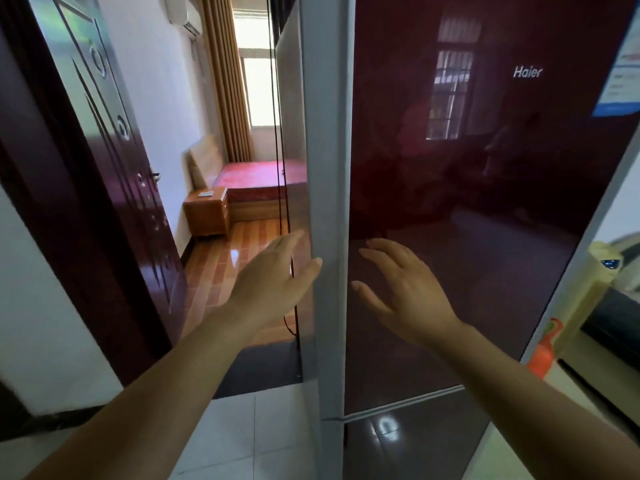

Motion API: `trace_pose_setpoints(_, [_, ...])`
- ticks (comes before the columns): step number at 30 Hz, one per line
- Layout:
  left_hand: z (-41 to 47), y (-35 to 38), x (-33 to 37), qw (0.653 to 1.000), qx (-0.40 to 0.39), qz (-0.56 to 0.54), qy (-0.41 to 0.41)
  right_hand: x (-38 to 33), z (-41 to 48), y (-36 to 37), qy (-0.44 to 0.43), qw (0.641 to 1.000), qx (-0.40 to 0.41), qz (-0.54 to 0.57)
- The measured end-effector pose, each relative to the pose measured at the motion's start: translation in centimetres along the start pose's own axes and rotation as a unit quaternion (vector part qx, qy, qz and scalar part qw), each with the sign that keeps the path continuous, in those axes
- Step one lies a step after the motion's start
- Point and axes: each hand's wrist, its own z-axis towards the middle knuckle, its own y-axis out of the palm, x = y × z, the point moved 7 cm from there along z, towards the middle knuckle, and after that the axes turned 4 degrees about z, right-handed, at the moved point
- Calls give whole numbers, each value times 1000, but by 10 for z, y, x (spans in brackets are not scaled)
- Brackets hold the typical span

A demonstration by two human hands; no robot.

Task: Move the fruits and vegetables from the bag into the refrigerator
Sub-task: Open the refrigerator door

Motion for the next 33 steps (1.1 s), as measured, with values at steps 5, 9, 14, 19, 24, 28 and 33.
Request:
trace_pose_setpoints(5, [10, 13, -3, 995, -72, -70, -3, -3, -9, -2, 58, 998, 16, -35])
trace_pose_setpoints(9, [9, 23, 2, 982, -107, -154, 7, 0, -23, 0, 98, 993, 24, -55])
trace_pose_setpoints(14, [4, 26, 1, 964, -126, -235, -6, -3, -39, 7, 124, 990, 6, -70])
trace_pose_setpoints(19, [3, 25, -2, 960, -134, -244, -15, -8, -45, 2, 121, 990, 29, -72])
trace_pose_setpoints(24, [-3, 23, 2, 961, -128, -242, -39, -4, -56, -9, 122, 990, 26, -69])
trace_pose_setpoints(28, [-28, 22, 16, 962, -99, -250, -40, 2, -64, -15, 121, 992, 11, -42])
trace_pose_setpoints(33, [-76, 19, 50, 960, -82, -265, -29, -1, -82, -34, 86, 996, 5, -7])
